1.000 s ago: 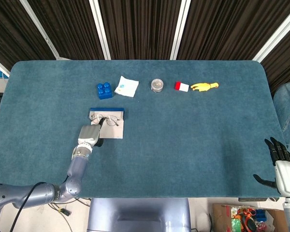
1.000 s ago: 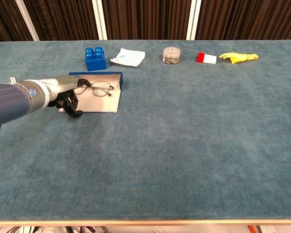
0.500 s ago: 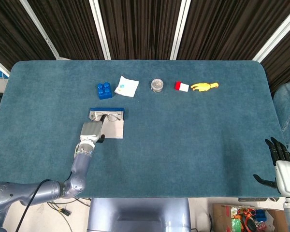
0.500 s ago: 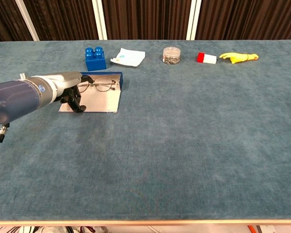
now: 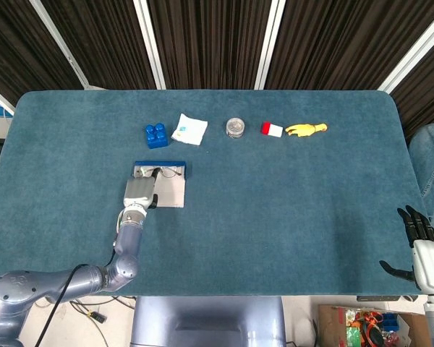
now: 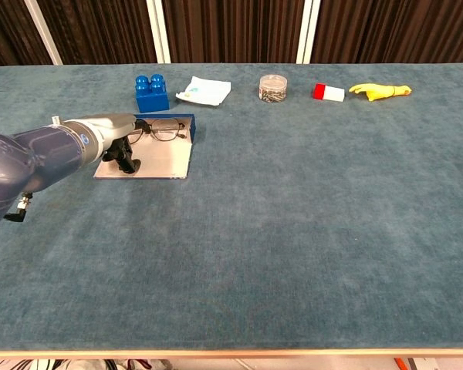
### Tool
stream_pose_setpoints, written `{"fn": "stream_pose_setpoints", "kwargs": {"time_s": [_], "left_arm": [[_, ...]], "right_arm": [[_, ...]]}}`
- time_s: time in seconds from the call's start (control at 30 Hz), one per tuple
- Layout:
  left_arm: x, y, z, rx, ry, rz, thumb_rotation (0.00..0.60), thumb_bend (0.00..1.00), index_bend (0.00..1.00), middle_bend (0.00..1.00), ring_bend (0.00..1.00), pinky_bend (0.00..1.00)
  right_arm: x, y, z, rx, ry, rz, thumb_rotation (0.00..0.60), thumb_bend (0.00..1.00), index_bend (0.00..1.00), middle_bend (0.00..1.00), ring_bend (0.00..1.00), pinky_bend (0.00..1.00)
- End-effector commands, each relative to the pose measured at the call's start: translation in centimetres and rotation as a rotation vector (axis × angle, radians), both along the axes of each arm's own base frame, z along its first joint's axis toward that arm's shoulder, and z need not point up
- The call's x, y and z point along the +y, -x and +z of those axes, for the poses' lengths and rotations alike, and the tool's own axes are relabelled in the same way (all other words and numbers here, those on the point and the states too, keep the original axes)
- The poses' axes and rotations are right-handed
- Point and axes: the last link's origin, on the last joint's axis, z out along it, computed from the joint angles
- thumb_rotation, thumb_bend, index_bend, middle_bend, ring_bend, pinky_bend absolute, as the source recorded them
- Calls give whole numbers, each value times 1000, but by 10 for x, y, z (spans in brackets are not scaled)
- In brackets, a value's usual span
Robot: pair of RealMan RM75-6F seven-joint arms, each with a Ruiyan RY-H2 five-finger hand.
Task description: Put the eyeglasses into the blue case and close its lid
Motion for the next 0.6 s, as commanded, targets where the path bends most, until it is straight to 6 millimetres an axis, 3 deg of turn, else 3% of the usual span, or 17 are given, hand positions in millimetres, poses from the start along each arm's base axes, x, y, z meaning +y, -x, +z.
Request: {"fn": "stream_pose_setpoints", "kwargs": {"time_s": [0.03, 0.3, 0.6], "left_arm": [[1, -3, -1, 2, -4, -9, 600, 411, 37, 736, 824, 880], [-2, -6, -4, 34, 2, -36, 600, 411, 46, 736, 824, 880], [-24, -13, 7, 56, 13, -95, 600, 402, 68, 730, 824, 880]], "right_arm": [[0, 0, 0, 1, 0, -1, 600, 45, 6, 0, 47, 186], [0, 0, 0, 1, -1, -6, 600, 45, 6, 0, 48, 186], [0, 0, 0, -2, 0, -7, 600, 46, 6, 0, 48, 186]]}}
